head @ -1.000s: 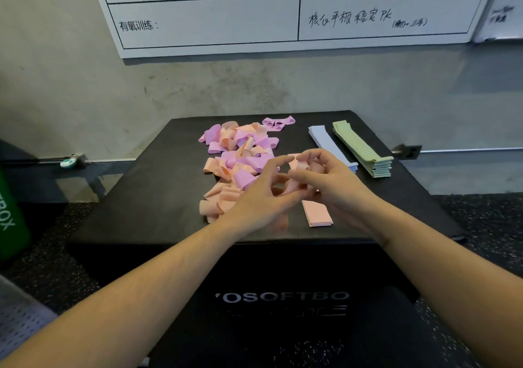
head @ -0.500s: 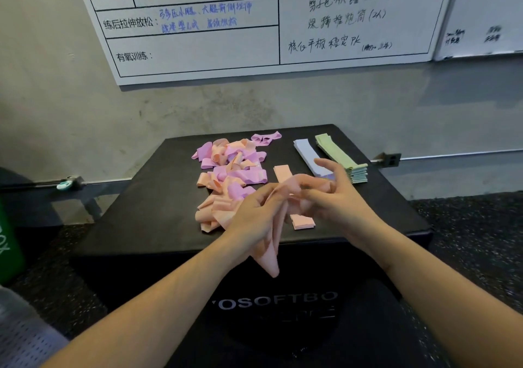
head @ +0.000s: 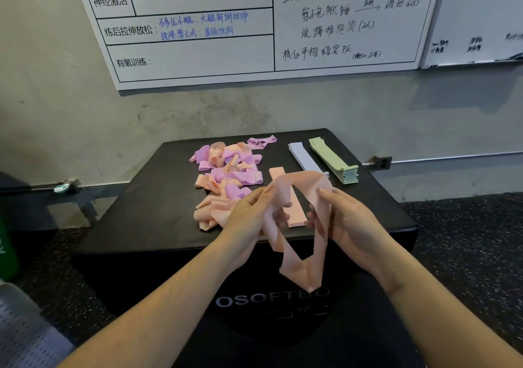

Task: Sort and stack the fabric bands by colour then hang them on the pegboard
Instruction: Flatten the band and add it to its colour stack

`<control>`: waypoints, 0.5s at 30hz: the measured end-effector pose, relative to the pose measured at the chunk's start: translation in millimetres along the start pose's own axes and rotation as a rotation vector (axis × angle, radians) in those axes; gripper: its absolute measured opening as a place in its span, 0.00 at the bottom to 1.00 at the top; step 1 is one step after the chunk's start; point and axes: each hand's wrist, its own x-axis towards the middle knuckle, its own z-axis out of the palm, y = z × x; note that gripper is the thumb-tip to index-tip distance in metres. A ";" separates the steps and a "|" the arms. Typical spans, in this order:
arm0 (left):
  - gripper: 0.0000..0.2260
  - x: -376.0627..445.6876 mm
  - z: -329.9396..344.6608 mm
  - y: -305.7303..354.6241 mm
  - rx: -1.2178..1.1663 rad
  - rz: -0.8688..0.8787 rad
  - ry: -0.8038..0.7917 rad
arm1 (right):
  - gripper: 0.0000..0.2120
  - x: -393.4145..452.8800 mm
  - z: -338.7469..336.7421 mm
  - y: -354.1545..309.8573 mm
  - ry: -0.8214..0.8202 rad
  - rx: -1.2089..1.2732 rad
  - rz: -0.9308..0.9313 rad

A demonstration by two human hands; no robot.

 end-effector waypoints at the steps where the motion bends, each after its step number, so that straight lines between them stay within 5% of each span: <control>1: 0.14 -1.4 0.1 0.1 0.003 0.004 -0.010 | 0.10 -2.8 1.4 1.4 -0.003 -0.008 -0.002; 15: 0.07 -10.7 -6.7 9.5 -0.018 0.007 -0.016 | 0.13 -26.5 -8.5 -1.3 -0.032 -0.108 -0.014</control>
